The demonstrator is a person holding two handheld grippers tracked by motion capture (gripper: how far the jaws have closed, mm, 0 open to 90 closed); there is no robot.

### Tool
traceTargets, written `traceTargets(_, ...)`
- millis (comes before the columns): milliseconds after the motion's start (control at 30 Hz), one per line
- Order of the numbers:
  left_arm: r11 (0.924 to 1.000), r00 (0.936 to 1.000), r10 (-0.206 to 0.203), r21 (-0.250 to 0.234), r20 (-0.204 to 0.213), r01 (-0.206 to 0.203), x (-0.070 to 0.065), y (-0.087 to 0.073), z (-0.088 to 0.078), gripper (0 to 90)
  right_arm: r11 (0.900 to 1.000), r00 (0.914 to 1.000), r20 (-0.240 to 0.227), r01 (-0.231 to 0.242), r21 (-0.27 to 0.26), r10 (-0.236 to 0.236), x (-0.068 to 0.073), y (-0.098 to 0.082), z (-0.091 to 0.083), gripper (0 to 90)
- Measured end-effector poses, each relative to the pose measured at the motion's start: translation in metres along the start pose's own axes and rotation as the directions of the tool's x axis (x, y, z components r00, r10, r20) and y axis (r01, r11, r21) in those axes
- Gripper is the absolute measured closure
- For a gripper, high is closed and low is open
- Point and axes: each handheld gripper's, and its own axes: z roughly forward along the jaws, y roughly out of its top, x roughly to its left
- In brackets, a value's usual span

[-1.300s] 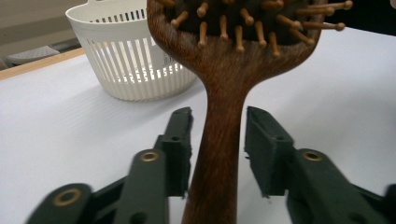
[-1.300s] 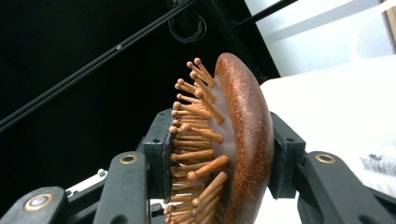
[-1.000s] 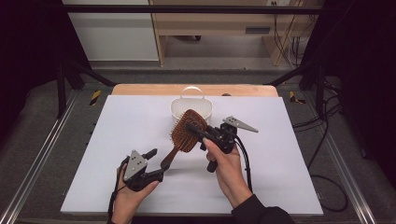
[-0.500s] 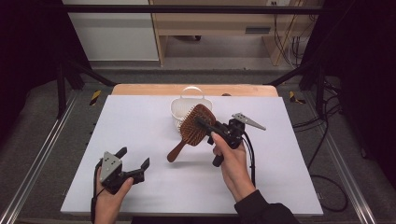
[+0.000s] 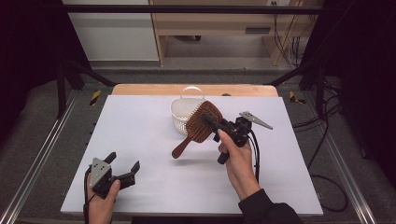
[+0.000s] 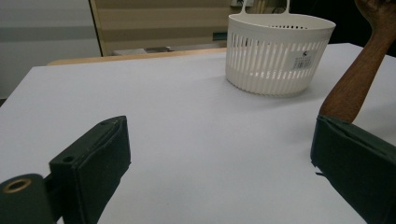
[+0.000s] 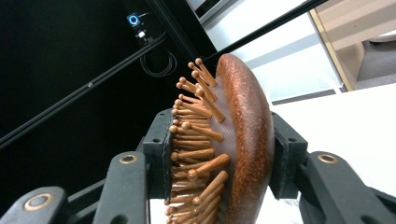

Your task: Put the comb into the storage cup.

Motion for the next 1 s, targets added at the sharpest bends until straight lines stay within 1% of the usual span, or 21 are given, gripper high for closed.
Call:
traceTargets(67,1.0,1.0,0.002,-0.007,0.0,-0.002,0.0,0.0,0.0,4.8,1.0,1.0,0.001,-0.001,0.0,0.001,0.0,0.001,0.0,51.8)
traceTargets(100,0.9998,1.0,0.006,-0.017,0.002,-0.006,0.0,0.0,0.0,4.8,1.0,1.0,0.004,0.007,-0.001,-0.007,0.0,0.002,-0.001,51.8)
traceTargets(167,0.9997,0.9999,0.014,-0.02,0.002,-0.014,0.0,-0.001,0.0,4.7,1.0,1.0,0.004,0.003,-0.002,-0.003,0.001,0.004,-0.001,51.8)
traceTargets(267,0.9997,1.0,0.009,-0.021,0.001,-0.009,0.0,-0.002,0.0,4.7,1.0,0.9999,0.004,0.01,-0.005,-0.01,0.002,0.006,0.0,51.8)
traceTargets(333,0.9994,0.9999,0.013,-0.031,0.005,-0.013,0.001,-0.002,0.0,4.6,1.0,0.9999,0.005,0.013,-0.006,-0.013,0.004,0.009,0.0,51.8)
traceTargets(433,0.9992,0.9998,0.018,-0.036,0.011,-0.018,0.002,-0.002,0.0,4.6,1.0,1.0,0.006,0.006,-0.009,-0.006,0.008,0.013,-0.001,51.7)
traceTargets(467,0.9985,0.9998,0.02,-0.051,0.004,-0.02,0.004,-0.001,-0.003,4.7,1.0,1.0,0.004,0.009,-0.012,-0.009,0.01,0.015,-0.002,51.7)
traceTargets(567,0.9982,1.0,0.005,-0.06,-0.005,-0.006,0.006,-0.001,-0.004,4.6,1.0,0.9997,0.006,0.025,-0.014,-0.025,0.013,0.02,-0.003,51.7)
traceTargets(600,0.9981,1.0,-0.003,-0.062,-0.008,0.003,0.007,-0.001,-0.004,4.6,0.999,0.9987,0.01,0.049,-0.014,-0.049,0.015,0.025,-0.002,51.6)
traceTargets(700,0.9983,1.0,0.003,-0.059,-0.009,-0.004,0.007,-0.002,-0.004,3.2,0.999,0.9986,0.012,0.052,-0.007,-0.052,0.017,0.03,0.001,51.6)
traceTargets(767,0.9981,0.9999,0.004,-0.062,-0.011,-0.005,0.006,-0.001,-0.004,0.8,0.998,0.9981,0.013,0.06,0.003,-0.06,0.018,0.031,0.003,51.5)
traceTargets(800,0.9981,1.0,0.002,-0.062,-0.008,-0.003,0.006,-0.001,-0.004,0.7,0.998,0.9979,0.012,0.064,0.005,-0.064,0.02,0.032,0.004,51.5)
traceTargets(933,0.998,0.9999,0.0,-0.063,-0.017,-0.001,0.006,-0.002,-0.003,0.7,0.997,0.997,0.003,0.077,0.003,-0.077,0.024,0.037,0.01,51.5)
traceTargets(1000,0.9982,0.9998,0.005,-0.059,-0.018,-0.006,0.005,-0.002,-0.003,0.7,0.996,0.9965,0.0,0.084,0.006,-0.084,0.026,0.039,0.013,51.5)
